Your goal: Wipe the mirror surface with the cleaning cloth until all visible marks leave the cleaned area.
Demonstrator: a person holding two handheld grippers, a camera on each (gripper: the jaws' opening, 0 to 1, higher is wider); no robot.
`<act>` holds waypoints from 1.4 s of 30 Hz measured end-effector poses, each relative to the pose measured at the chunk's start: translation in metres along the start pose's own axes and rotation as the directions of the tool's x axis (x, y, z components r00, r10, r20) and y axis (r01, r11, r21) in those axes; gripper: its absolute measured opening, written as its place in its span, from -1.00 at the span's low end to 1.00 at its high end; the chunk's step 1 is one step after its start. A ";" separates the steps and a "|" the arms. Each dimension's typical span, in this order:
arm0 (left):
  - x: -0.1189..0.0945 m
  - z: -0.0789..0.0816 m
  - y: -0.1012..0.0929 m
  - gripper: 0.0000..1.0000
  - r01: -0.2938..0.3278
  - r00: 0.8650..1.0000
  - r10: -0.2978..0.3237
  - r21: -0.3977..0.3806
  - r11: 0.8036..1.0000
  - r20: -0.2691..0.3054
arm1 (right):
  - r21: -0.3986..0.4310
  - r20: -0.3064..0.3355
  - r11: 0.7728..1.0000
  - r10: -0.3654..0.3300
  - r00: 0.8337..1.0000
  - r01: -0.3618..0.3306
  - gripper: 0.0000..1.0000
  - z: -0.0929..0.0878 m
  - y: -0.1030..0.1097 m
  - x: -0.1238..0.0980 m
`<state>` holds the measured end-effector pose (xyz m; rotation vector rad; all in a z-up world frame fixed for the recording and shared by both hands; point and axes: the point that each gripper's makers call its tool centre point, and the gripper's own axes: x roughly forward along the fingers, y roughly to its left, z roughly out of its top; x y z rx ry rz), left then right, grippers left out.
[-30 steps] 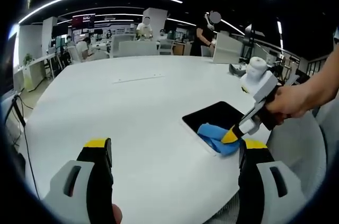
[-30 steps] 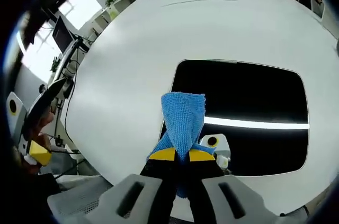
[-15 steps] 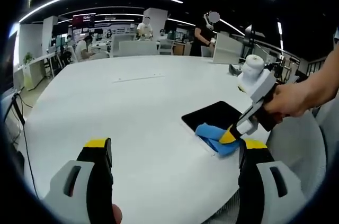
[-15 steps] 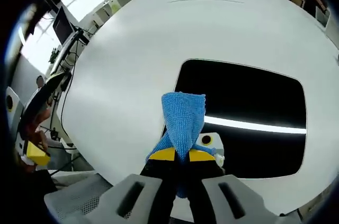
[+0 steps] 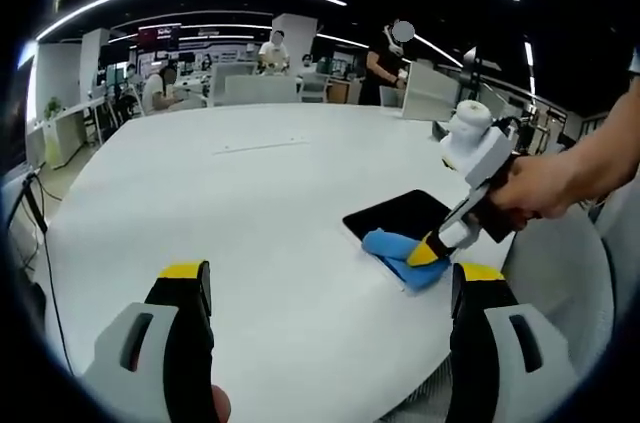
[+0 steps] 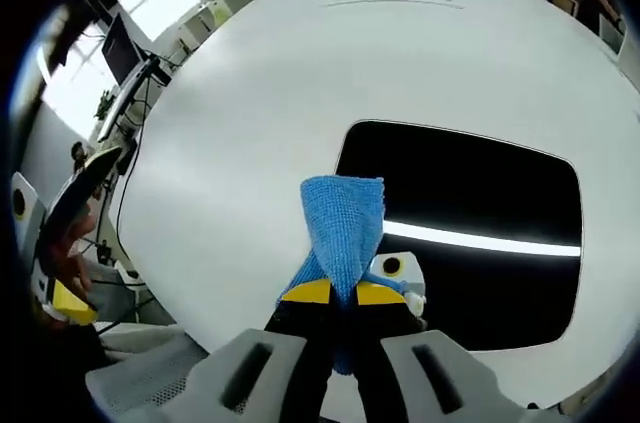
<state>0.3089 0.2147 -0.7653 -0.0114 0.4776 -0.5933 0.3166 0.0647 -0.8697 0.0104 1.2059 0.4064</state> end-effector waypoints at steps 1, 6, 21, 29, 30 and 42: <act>0.000 0.000 0.000 0.98 0.000 1.000 0.000 0.000 1.000 -0.001 | -0.003 0.001 1.000 -0.005 1.000 0.005 -1.00 0.001 -0.001 0.000; -0.001 -0.006 -0.001 0.98 0.005 1.000 -0.005 0.001 1.000 -0.014 | -0.046 -0.015 0.999 -0.017 1.000 0.016 -1.00 0.011 -0.004 0.004; -0.002 -0.013 -0.002 0.97 -0.004 1.000 0.004 -0.026 1.000 -0.016 | -0.059 -0.019 0.998 -0.018 1.000 0.017 -1.00 0.053 -0.020 0.018; -0.002 -0.013 0.000 0.96 -0.015 1.000 0.015 -0.028 0.999 -0.017 | -0.056 -0.017 0.998 -0.012 1.000 0.011 -1.00 0.069 -0.023 0.023; -0.002 -0.013 0.000 0.96 -0.014 1.000 0.014 -0.026 1.000 -0.020 | -0.061 -0.018 0.998 -0.012 1.000 0.011 -1.00 0.071 -0.023 0.024; 0.000 -0.011 0.001 0.96 -0.007 1.000 0.006 -0.021 1.000 -0.023 | -0.086 -0.052 0.996 -0.008 0.999 0.004 -1.00 0.085 -0.026 0.027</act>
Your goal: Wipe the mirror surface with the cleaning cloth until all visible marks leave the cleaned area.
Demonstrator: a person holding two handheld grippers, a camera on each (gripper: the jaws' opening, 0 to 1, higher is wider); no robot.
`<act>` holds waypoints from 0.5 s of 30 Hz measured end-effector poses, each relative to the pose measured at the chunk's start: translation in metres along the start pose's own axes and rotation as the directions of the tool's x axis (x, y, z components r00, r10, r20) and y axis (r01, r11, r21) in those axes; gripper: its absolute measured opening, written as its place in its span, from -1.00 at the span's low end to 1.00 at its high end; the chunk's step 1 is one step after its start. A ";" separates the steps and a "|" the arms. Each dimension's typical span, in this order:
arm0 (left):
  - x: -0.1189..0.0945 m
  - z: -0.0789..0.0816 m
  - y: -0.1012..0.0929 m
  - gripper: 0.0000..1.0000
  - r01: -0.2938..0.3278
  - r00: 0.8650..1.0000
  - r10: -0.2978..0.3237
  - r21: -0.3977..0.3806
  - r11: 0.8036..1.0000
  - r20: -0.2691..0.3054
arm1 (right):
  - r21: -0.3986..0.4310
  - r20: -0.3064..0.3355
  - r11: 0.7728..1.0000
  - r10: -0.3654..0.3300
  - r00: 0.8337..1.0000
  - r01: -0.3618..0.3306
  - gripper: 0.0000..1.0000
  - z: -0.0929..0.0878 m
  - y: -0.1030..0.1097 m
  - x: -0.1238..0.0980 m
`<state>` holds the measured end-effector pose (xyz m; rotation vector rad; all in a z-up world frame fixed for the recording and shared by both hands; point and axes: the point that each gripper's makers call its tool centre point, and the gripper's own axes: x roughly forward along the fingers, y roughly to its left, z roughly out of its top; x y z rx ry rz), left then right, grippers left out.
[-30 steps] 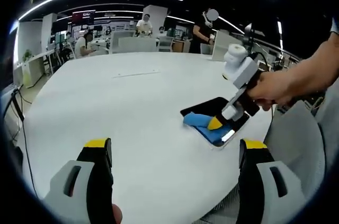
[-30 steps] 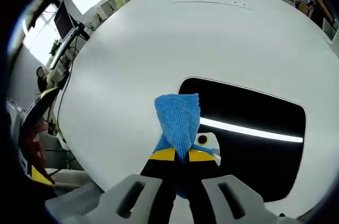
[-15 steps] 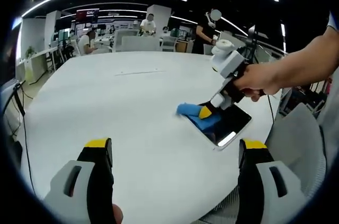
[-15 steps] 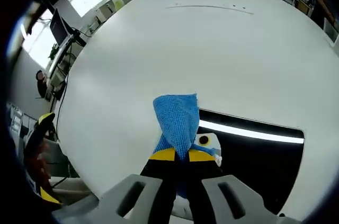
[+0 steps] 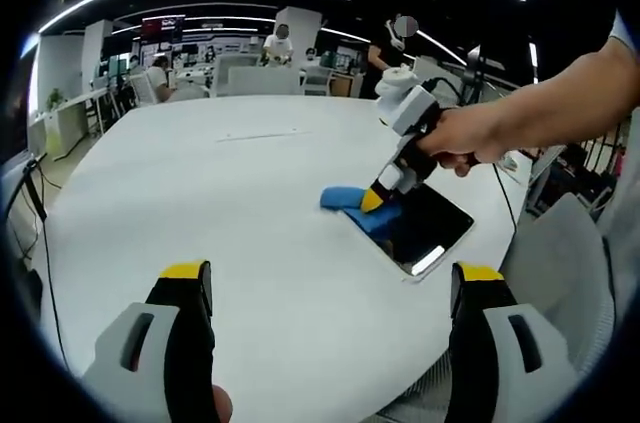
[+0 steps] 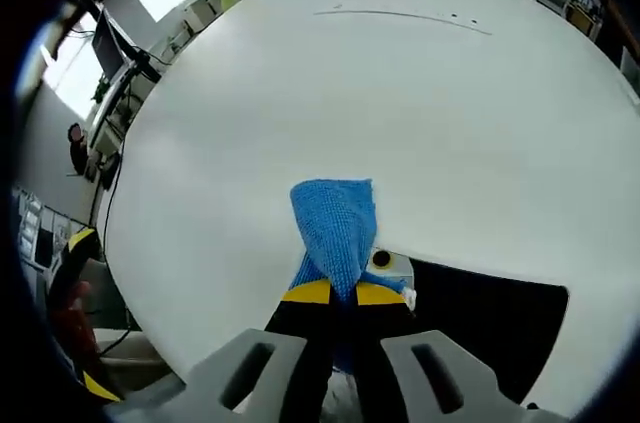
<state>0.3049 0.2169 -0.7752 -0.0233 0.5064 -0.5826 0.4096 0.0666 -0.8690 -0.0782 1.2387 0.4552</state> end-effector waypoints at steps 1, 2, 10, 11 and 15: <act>0.001 0.000 0.000 0.96 0.001 1.000 -0.001 0.001 1.000 0.000 | -0.005 0.002 1.000 0.000 1.000 0.000 -1.00 0.000 0.000 0.001; 0.001 0.000 0.000 0.96 0.002 1.000 -0.002 0.002 1.000 0.001 | -0.013 0.004 1.000 -0.004 1.000 0.004 -1.00 0.000 -0.002 0.001; 0.005 0.002 -0.004 0.96 0.008 1.000 -0.008 0.004 1.000 0.001 | -0.002 0.006 1.000 -0.014 1.000 0.014 -1.00 -0.006 -0.015 -0.005; 0.005 0.001 -0.004 0.96 0.009 1.000 -0.009 0.005 1.000 -0.001 | 0.006 0.007 1.000 -0.015 1.000 0.015 -1.00 -0.007 -0.018 -0.006; 0.005 0.001 -0.006 0.96 0.011 1.000 -0.011 0.010 1.000 -0.007 | 0.039 0.009 0.999 -0.009 1.000 0.009 -1.00 -0.008 -0.026 -0.007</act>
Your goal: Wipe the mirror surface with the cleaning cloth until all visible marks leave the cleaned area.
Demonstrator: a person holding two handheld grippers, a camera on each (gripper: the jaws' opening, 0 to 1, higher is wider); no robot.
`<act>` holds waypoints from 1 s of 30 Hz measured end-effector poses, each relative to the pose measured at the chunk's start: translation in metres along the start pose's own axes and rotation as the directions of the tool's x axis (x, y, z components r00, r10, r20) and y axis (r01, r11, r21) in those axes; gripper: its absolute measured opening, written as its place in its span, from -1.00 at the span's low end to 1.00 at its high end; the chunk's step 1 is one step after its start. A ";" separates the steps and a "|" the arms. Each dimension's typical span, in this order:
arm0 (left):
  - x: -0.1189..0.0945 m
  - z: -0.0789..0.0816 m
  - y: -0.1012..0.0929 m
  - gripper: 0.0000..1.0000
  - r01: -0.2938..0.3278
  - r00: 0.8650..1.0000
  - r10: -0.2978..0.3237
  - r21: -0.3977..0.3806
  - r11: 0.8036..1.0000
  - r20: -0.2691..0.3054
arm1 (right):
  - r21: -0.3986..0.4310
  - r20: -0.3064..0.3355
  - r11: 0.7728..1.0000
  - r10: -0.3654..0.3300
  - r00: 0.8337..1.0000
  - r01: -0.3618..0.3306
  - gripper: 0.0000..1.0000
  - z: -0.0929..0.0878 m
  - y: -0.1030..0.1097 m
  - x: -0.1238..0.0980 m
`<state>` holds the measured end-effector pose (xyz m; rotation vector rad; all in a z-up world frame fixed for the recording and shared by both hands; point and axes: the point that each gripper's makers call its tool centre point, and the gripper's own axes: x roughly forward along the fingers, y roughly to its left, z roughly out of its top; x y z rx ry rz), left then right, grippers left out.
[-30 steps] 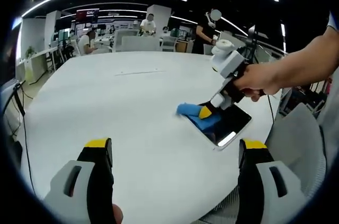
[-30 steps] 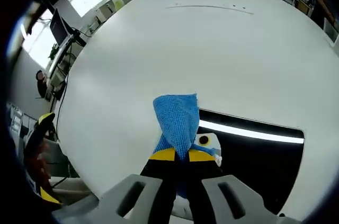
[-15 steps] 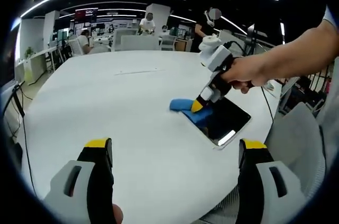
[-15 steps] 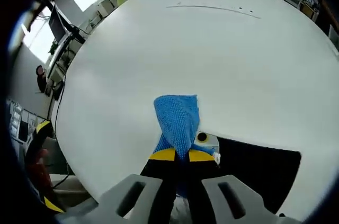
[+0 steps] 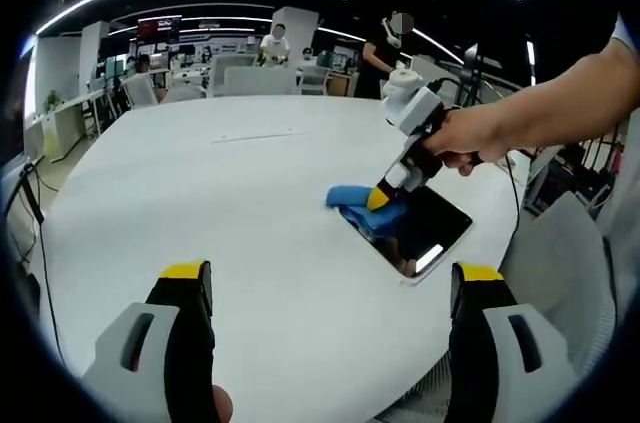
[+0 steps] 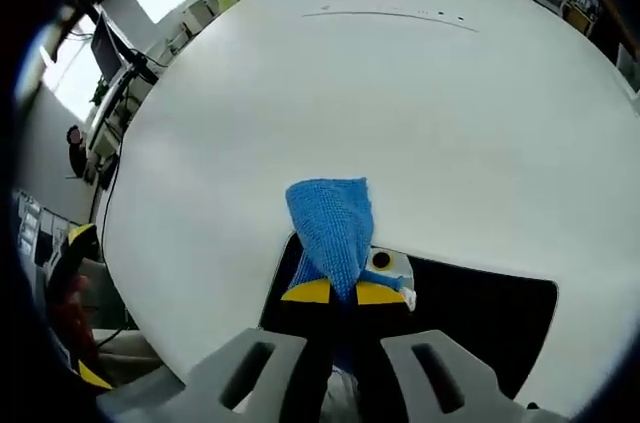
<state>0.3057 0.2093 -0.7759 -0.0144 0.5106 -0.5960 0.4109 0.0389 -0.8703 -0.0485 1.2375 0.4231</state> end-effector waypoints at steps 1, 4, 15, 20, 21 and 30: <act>0.000 0.000 0.000 0.96 0.000 1.000 0.000 0.000 1.000 0.000 | 0.000 0.000 1.000 0.000 1.000 0.000 -1.00 0.000 -0.001 0.000; -0.001 0.002 0.001 0.96 -0.005 1.000 0.005 0.000 1.000 0.002 | -0.014 0.002 1.000 -0.007 1.000 0.007 -1.00 -0.002 -0.003 -0.002; -0.003 0.008 0.004 0.98 -0.019 1.000 0.019 0.000 1.000 0.011 | 0.023 0.006 0.999 -0.029 1.000 0.028 -1.00 -0.008 -0.021 -0.012; -0.003 0.010 0.004 0.98 -0.026 1.000 0.026 0.001 1.000 0.008 | 0.027 0.008 0.999 -0.031 0.999 0.031 -1.00 -0.007 -0.021 -0.009; -0.003 0.010 0.004 0.98 -0.026 1.000 0.026 0.000 1.000 0.009 | 0.026 0.009 0.999 -0.033 0.999 0.032 -1.00 -0.006 -0.022 -0.008; -0.002 0.015 0.001 0.98 -0.027 1.000 0.027 0.010 1.000 0.013 | 0.057 0.041 0.998 -0.028 0.999 0.026 -1.00 -0.011 -0.019 -0.012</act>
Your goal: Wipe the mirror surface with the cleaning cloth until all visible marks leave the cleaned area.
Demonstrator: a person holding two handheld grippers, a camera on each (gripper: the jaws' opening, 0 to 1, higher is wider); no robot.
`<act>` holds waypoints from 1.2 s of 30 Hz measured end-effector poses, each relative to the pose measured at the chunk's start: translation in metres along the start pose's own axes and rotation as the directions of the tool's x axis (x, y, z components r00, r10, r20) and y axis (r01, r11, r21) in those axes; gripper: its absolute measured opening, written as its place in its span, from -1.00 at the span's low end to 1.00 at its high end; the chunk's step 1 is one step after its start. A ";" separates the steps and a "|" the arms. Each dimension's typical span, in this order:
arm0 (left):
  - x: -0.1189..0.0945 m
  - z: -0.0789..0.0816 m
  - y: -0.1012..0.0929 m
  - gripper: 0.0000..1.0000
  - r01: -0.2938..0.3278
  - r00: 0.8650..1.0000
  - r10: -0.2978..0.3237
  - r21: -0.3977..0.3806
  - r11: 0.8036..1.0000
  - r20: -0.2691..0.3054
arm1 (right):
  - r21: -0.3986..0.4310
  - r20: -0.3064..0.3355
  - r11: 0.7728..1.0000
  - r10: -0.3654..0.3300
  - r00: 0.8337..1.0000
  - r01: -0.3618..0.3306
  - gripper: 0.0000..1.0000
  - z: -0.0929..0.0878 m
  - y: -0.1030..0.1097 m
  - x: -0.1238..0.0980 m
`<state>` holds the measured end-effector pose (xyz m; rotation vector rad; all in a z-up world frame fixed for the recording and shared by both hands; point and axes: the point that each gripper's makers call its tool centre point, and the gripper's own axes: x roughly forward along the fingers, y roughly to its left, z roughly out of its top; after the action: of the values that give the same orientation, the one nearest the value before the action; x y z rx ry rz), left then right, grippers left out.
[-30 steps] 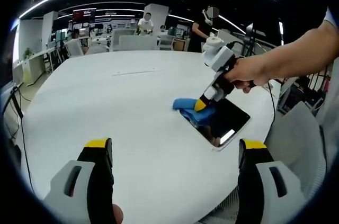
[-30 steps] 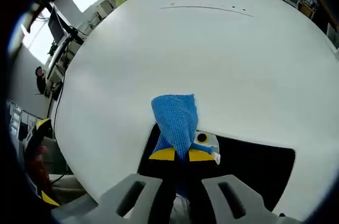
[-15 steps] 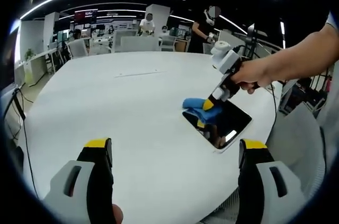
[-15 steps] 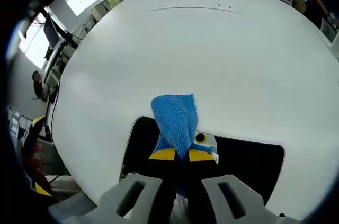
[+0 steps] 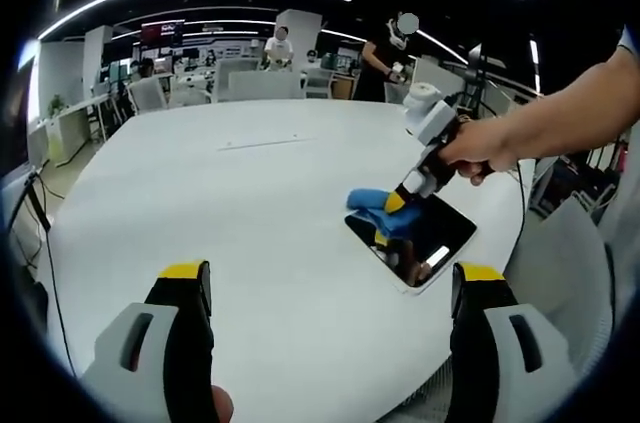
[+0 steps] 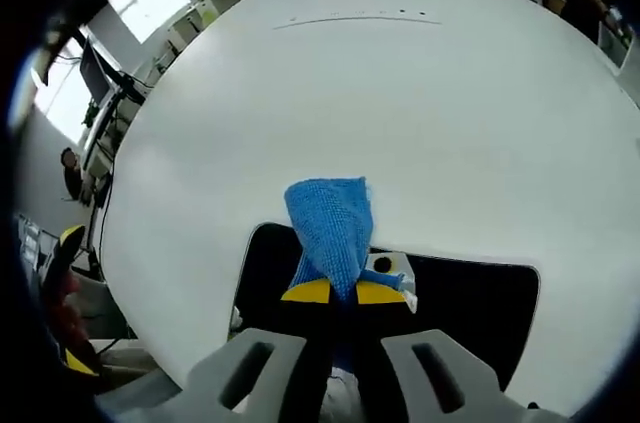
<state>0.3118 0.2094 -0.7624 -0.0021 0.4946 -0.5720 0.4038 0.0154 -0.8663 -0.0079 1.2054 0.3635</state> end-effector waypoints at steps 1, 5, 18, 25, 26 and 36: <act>0.000 0.000 0.000 0.98 0.001 1.000 -0.001 0.000 1.000 0.001 | -0.003 0.001 1.000 -0.002 1.000 0.002 -1.00 -0.002 0.001 -0.001; 0.000 0.001 -0.002 0.98 0.001 1.000 -0.001 0.004 1.000 0.001 | 0.007 0.004 1.000 0.000 1.000 0.000 -1.00 -0.008 0.002 -0.003; -0.003 0.005 -0.010 0.98 0.003 1.000 -0.003 0.017 1.000 0.010 | 0.001 0.023 1.000 0.005 1.000 -0.005 -0.99 -0.032 0.011 -0.007; -0.006 0.001 -0.014 0.98 0.005 1.000 -0.005 0.022 1.000 0.004 | -0.003 0.035 1.000 0.002 0.999 -0.002 -0.99 -0.046 0.014 -0.010; -0.006 0.000 -0.014 0.98 0.005 1.000 -0.005 0.022 1.000 0.003 | 0.000 0.031 1.000 0.005 0.999 -0.005 -0.99 -0.048 0.015 -0.011; -0.002 -0.004 -0.022 0.98 0.006 1.000 -0.006 0.023 1.000 -0.002 | -0.002 0.031 1.000 0.007 0.999 -0.007 -0.99 -0.065 0.019 -0.018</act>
<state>0.2971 0.1928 -0.7619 0.0187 0.4901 -0.5838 0.3340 0.0157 -0.8700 -0.0001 1.1744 0.3697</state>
